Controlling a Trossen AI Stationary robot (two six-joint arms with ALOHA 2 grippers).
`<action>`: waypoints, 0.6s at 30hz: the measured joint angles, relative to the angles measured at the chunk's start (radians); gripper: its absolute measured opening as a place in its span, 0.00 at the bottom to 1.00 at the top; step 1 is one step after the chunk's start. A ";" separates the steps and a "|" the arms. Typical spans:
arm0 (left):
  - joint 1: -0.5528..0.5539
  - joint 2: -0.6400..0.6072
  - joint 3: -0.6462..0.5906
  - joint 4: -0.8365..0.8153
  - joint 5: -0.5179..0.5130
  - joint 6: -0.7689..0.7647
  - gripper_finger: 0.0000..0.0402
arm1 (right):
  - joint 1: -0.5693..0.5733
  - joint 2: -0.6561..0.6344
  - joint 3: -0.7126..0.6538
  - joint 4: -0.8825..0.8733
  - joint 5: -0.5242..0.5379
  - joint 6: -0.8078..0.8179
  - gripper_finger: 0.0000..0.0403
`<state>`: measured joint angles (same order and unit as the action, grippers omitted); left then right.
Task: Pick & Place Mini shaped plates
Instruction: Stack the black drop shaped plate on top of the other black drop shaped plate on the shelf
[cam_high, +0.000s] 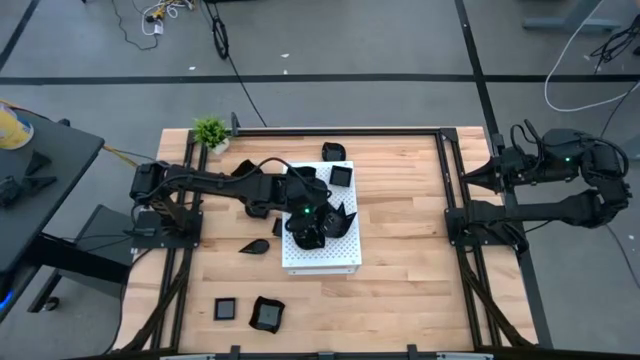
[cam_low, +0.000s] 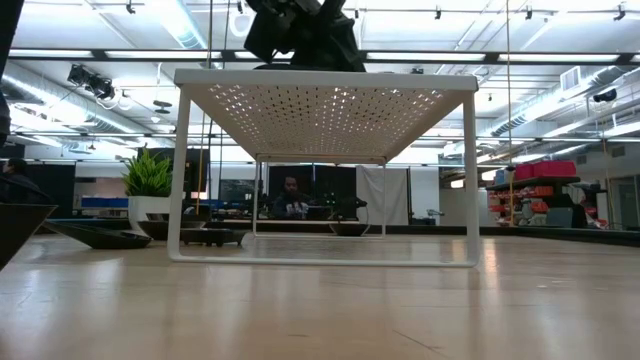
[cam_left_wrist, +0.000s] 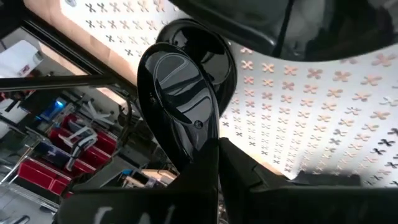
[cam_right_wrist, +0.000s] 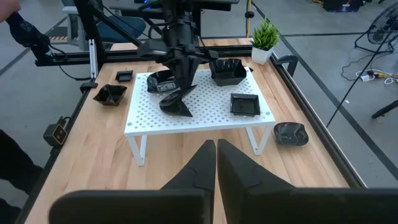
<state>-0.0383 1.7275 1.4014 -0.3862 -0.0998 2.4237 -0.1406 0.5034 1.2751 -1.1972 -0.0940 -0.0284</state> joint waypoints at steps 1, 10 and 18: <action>0.000 0.000 0.000 -0.001 0.000 0.000 0.01 | 0.000 0.000 0.000 0.000 0.000 0.000 0.05; 0.000 0.000 0.000 -0.001 0.028 -0.016 0.03 | 0.000 0.000 0.000 0.000 0.000 0.000 0.05; 0.001 0.000 0.000 0.000 0.036 -0.032 0.04 | 0.000 0.000 0.000 0.000 0.000 0.000 0.05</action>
<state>-0.0376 1.7275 1.4014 -0.3867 -0.0635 2.3917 -0.1402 0.5034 1.2748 -1.1969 -0.0940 -0.0281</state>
